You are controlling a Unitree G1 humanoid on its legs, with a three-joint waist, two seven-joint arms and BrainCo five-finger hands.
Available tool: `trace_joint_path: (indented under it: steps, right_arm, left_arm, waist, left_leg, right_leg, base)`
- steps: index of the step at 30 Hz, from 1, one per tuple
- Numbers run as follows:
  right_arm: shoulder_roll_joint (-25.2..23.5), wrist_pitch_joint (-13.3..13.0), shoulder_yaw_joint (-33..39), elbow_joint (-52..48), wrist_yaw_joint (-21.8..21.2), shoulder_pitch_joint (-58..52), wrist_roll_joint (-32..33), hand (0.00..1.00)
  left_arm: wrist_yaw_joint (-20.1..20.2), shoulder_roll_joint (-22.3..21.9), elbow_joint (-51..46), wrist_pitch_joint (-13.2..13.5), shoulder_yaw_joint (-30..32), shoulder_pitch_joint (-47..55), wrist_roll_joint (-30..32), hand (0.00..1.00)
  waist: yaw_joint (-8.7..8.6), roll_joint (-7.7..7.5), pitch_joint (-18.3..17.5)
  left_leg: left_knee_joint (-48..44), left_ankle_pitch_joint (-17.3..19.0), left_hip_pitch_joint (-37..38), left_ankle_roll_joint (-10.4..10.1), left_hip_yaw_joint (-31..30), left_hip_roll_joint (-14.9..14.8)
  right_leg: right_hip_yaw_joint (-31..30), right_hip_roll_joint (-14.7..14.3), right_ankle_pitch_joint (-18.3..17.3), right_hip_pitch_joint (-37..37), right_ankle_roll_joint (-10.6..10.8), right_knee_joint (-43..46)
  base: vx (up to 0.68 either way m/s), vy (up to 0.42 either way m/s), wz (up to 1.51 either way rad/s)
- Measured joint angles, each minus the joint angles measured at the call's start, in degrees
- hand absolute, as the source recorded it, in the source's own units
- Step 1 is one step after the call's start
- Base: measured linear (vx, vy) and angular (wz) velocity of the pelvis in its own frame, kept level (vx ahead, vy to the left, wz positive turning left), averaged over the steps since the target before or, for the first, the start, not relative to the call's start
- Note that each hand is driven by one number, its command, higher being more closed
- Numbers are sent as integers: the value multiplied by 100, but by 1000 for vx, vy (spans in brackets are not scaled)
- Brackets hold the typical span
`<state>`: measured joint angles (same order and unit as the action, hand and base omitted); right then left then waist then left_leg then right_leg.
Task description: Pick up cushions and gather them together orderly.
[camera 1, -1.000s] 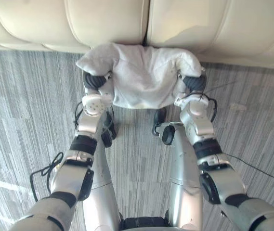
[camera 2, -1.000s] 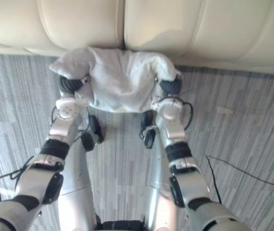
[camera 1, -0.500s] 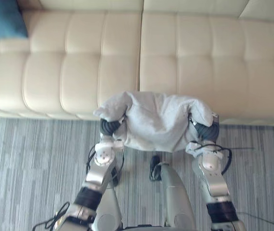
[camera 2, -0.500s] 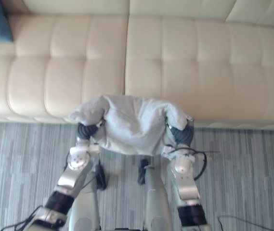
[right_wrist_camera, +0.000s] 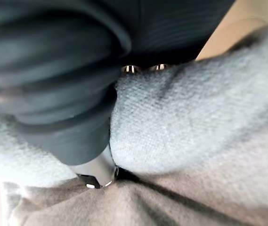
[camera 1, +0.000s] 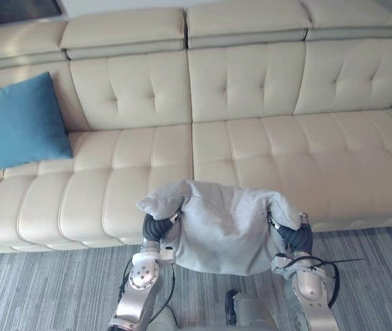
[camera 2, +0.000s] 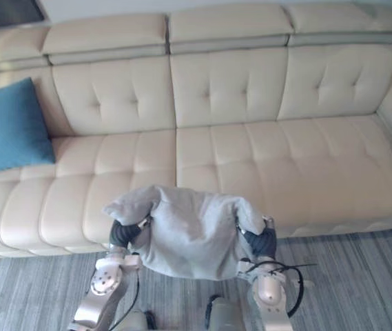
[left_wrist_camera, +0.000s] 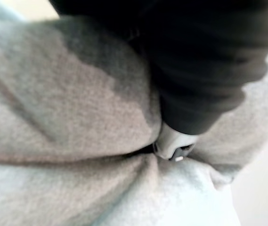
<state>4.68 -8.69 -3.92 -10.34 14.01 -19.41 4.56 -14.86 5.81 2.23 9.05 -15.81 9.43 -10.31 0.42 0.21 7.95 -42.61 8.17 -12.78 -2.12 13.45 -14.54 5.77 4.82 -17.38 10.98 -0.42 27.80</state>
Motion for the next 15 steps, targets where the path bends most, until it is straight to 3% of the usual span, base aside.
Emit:
trace_joint_path:
  steps: [1, 3, 5, 7, 8, 9, 11, 13, 14, 15]
  right_arm:
    - [6, 2, -41, -98, 0, -73, 3, 100]
    - [11, 2, -63, -320, 19, -137, 4, 100]
    - [15, 2, -64, -396, 91, -28, 2, 100]
    - [47, 1, -63, -363, 148, 87, -2, 100]
    - [81, 2, -68, -259, 174, 190, -9, 100]
    - [34, 59, -99, 64, 174, 318, -12, 100]
    - [7, 68, -98, 190, 175, 296, -13, 100]
    - [6, 70, -91, 465, 175, 446, -14, 100]
    - [9, 73, -82, 757, 174, 612, -14, 100]
    - [12, 70, -82, 892, 173, 664, -15, 100]
  left_arm:
    - [2, 8, -73, 0, 7, 62, 1, 100]
    - [20, -18, -177, 0, -8, 165, 3, 100]
    - [31, -59, -180, -6, -29, 163, 8, 100]
    - [31, -49, -179, -18, -53, 190, 9, 100]
    - [31, -33, -175, -18, -63, 216, 8, 100]
    - [30, 78, -164, -57, -73, 293, 6, 100]
    - [30, 82, -165, -63, -101, 290, 6, 100]
    - [30, 111, -154, -64, -107, 264, 6, 100]
    - [30, 195, -126, -75, -138, 254, 6, 100]
    - [30, 238, -107, -75, -156, 250, 6, 100]
  waist:
    - [11, -48, -6]
    - [47, -33, -160]
    - [49, -65, -184]
    - [150, -103, -255]
    - [243, -39, -335]
    - [282, -230, -460]
    - [265, -328, -581]
    - [252, -432, -626]
    - [215, -422, -619]
    - [212, -414, -610]
  left_leg:
    - [-344, -137, -180, 133, -11, -69]
    - [-381, 210, -446, 135, -37, -31]
    - [394, 546, -528, -14, -33, 292]
    - [1546, 466, -487, -140, -83, 638]
    - [2159, 84, -330, -154, -155, 744]
    - [2265, -99, -106, -35, 29, 836]
    - [2195, 31, -80, 54, 114, 898]
    - [2360, 131, 174, 112, 352, 995]
    - [2541, 164, 494, 154, 479, 1045]
    - [2640, 169, 635, 158, 505, 1060]
  right_leg:
    - [-6, -7, -40, -69, -61, -24]
    - [-25, -17, -13, -137, -159, -146]
    - [-133, -13, 39, -257, -219, -392]
    - [-230, 21, 37, -311, -161, -559]
    - [-322, -35, 16, -311, -14, -583]
    - [-521, 51, 17, -436, 110, -724]
    - [-544, 131, 144, -496, 321, -761]
    - [-620, 249, 202, -327, 518, -257]
    - [-537, 364, 351, -42, 955, 527]
    - [-471, 423, 458, 82, 1123, 901]
  base:
    - [41, 14, 1]
    - [127, 48, 3]
    - [161, 120, 1]
    - [164, 163, -31]
    - [295, 222, -74]
    - [260, 187, -62]
    - [283, 124, -29]
    - [392, 163, -44]
    - [338, 149, -50]
    - [240, 94, -41]
